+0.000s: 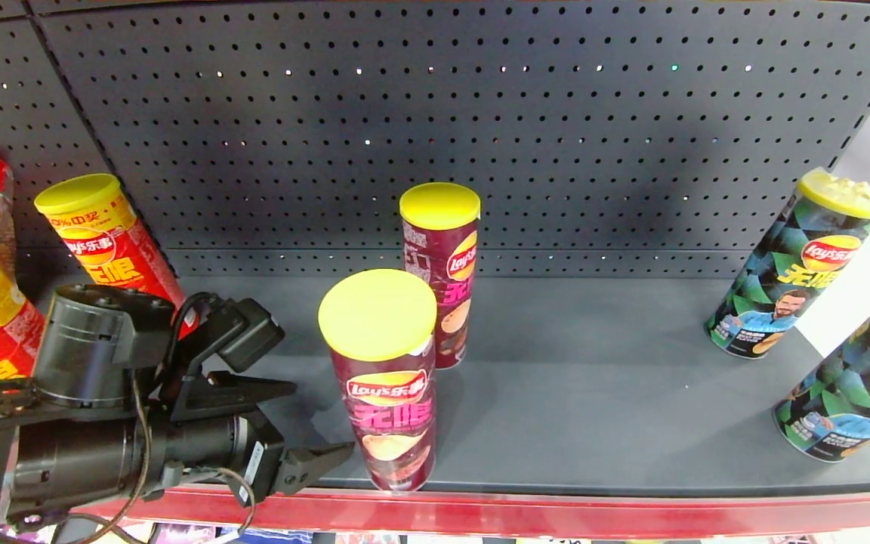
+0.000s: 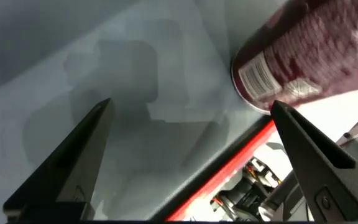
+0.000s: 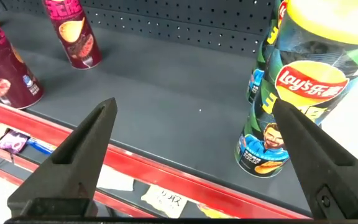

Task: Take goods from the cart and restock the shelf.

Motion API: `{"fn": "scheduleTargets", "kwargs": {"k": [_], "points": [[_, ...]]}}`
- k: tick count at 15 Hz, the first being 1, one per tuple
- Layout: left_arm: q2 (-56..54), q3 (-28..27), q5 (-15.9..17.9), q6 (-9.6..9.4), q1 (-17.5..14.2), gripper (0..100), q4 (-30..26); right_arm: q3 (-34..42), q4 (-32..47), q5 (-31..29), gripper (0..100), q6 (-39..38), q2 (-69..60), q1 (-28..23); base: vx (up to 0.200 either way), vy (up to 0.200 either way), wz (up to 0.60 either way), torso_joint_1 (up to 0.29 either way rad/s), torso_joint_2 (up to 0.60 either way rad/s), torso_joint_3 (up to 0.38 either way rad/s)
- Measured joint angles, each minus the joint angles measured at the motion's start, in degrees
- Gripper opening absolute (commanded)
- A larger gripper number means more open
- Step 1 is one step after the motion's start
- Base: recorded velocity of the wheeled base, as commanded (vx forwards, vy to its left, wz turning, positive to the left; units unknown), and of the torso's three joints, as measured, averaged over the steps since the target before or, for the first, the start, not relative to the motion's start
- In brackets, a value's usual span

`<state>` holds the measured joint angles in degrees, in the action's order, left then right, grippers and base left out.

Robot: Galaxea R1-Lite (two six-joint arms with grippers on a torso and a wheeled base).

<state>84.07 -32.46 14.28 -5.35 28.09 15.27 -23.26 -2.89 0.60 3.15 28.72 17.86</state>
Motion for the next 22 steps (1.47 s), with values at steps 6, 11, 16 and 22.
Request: {"fn": "scheduleTargets", "kwargs": {"k": [6,11,16,22], "points": [[2.17,-1.66,-0.05,0.00,0.22,100,0.90,-0.22,0.02,0.00,100,0.00,0.02,0.05,0.000,0.000,0.00,0.000,0.00,0.000],[3.94,-3.04,-0.07,0.05,1.07,100,1.77,-0.61,0.02,-0.02,100,0.00,0.20,0.05,0.000,0.000,0.00,0.000,0.00,0.000],[4.57,-3.25,0.00,0.07,1.23,100,1.79,-0.68,0.02,0.00,100,-0.02,0.35,0.05,0.000,0.000,0.00,0.000,0.00,0.000],[3.04,-2.34,-0.40,0.43,0.90,100,1.69,-0.35,0.11,-0.02,100,0.00,0.30,0.05,0.000,0.000,0.00,0.000,0.00,0.000]]}}
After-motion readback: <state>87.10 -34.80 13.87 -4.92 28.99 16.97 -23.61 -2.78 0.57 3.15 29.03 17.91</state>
